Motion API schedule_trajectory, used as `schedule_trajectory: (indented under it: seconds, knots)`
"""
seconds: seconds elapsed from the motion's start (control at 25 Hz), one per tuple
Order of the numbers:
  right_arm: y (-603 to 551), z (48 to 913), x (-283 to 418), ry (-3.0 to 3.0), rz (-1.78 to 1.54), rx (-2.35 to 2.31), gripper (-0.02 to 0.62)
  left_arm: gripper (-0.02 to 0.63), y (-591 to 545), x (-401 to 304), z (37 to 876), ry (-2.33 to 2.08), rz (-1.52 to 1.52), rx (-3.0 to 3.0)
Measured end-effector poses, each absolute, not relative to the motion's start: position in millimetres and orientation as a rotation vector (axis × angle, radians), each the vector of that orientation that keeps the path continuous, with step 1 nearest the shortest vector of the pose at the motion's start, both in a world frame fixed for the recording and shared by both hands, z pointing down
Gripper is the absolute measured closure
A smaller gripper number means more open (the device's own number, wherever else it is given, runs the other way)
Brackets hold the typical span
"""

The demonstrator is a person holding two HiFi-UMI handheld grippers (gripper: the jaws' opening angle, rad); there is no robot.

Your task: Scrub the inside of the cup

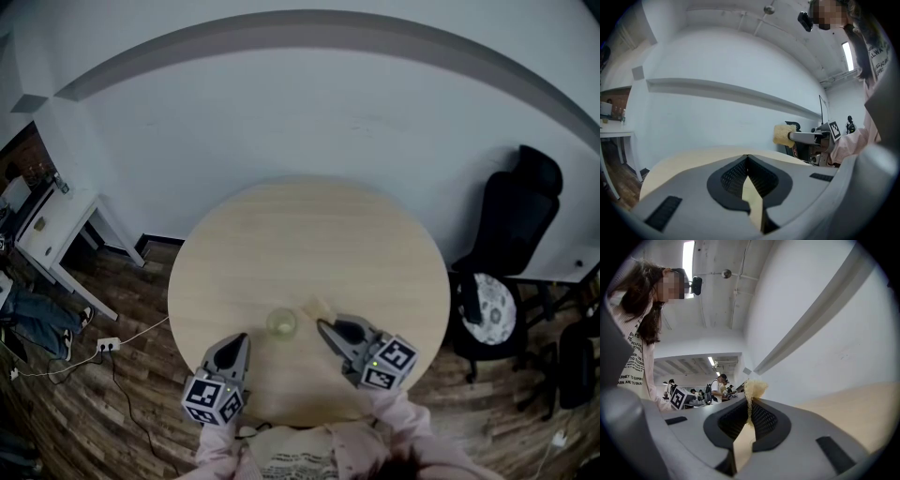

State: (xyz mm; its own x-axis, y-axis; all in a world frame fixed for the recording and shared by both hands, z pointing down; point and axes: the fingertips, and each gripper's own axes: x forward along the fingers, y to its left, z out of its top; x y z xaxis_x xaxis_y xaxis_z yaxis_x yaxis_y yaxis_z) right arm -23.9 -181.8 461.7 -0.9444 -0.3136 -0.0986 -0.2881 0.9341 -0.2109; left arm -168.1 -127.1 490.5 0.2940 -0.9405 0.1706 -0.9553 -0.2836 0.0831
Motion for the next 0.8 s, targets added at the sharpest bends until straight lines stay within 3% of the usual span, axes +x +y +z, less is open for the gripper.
schedule_trajectory:
  seconds: [0.8]
  knots:
    - [-171.9,464.0,-24.0,2.983,-0.282,-0.42,0.571,0.615,-121.9,-161.8,486.9,-1.804,0.161,2.392]
